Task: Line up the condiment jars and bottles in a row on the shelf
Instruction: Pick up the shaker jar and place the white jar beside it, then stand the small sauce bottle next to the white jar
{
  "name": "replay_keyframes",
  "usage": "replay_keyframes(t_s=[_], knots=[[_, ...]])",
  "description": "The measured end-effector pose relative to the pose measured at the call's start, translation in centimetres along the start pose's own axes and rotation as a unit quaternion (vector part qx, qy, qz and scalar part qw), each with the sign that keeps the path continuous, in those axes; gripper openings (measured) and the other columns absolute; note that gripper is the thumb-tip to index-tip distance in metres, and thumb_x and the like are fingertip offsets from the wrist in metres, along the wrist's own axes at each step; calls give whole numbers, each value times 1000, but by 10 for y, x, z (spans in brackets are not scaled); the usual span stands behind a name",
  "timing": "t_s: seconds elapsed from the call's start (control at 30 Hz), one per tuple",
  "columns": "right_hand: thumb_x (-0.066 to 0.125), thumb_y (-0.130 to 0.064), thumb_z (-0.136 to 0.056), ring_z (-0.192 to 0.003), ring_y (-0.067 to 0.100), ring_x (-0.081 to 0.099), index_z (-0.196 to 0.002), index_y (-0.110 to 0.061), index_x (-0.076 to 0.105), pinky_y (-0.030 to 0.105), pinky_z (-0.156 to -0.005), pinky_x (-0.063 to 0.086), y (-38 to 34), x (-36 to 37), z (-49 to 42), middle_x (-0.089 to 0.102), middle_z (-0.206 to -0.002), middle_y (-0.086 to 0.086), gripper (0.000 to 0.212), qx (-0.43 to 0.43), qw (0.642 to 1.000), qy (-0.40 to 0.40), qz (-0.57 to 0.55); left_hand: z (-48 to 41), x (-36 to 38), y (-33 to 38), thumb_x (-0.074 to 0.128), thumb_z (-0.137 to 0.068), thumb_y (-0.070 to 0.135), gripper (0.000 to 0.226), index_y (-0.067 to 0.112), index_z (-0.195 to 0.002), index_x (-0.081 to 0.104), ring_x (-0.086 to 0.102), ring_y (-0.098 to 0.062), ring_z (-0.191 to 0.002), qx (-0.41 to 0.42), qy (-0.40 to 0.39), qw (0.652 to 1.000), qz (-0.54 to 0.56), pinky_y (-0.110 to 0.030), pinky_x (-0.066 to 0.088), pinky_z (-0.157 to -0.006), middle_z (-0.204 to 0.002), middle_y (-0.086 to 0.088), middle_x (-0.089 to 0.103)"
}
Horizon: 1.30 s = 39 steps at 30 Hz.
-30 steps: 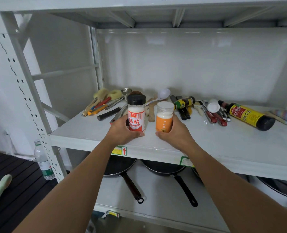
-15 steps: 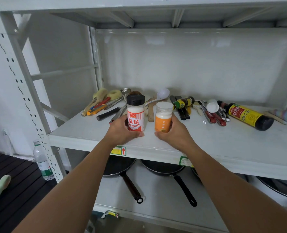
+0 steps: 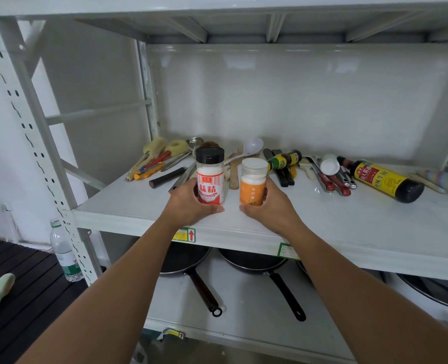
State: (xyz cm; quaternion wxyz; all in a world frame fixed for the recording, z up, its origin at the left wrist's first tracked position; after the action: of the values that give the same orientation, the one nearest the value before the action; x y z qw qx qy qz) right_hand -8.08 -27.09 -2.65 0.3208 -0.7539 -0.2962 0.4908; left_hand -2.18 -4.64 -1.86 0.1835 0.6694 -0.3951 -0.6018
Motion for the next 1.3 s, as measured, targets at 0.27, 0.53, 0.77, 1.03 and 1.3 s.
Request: replay_keyframes(t_s=[0.27, 0.53, 0.77, 1.03, 1.3], knots=[[90, -53, -74, -118, 10, 60, -146, -33, 43, 28, -92, 50, -10, -5, 6, 58, -134, -10, 88, 20, 998, 8, -61, 1, 0, 3, 92, -71, 45, 93, 28, -148, 44, 58, -23, -131, 14, -7, 1000, 10, -41, 48, -106, -146, 1, 59], [31, -97, -79, -113, 12, 66, -137, -32, 58, 43, -104, 49, 1, -17, 2, 71, -123, -6, 91, 67, 971, 63, -218, 0, 2, 3, 93, -71, 44, 93, 30, -148, 43, 58, -23, -130, 19, -19, 999, 18, -43, 48, -106, -145, 2, 59], [44, -56, -106, -97, 14, 70, -124, -20, 62, 30, -82, 51, 14, -22, 1, 74, -109, 3, 45, 123, 965, 88, -213, 3, 0, 1, 95, -66, 48, 97, 32, -147, 44, 60, -20, -127, -1, -57, 998, 40, -43, 50, -107, -141, 4, 61], [50, 12, -95, -89, 7, 65, -108, -12, 70, 12, -86, 50, 2, -84, -59, 70, -102, 1, 34, -10, 994, 96, 54, -4, 2, -6, 95, -62, 52, 100, 37, -146, 43, 61, -11, -119, 20, -70, 994, 82, -38, 51, -105, -135, 11, 63], [60, 3, -88, -132, 39, 47, -151, -19, 49, 43, -102, 45, 33, -124, -162, 54, -145, 14, 67, 9, 906, -33, 422, -13, 9, -17, 92, -71, 45, 76, 51, -129, 43, 56, 7, -93, 45, -43, 996, 60, -9, 39, -79, -110, 28, 56]])
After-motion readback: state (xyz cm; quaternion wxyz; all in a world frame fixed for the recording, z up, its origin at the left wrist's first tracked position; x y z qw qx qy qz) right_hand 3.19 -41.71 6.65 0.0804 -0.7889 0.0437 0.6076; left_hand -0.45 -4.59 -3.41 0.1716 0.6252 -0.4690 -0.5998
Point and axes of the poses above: each hand's wrist, its own z-axis away from the middle knuckle, its own x-axis out of the palm, y = z × x, the point moved 7 cm from there along -z, towards the middle knuckle
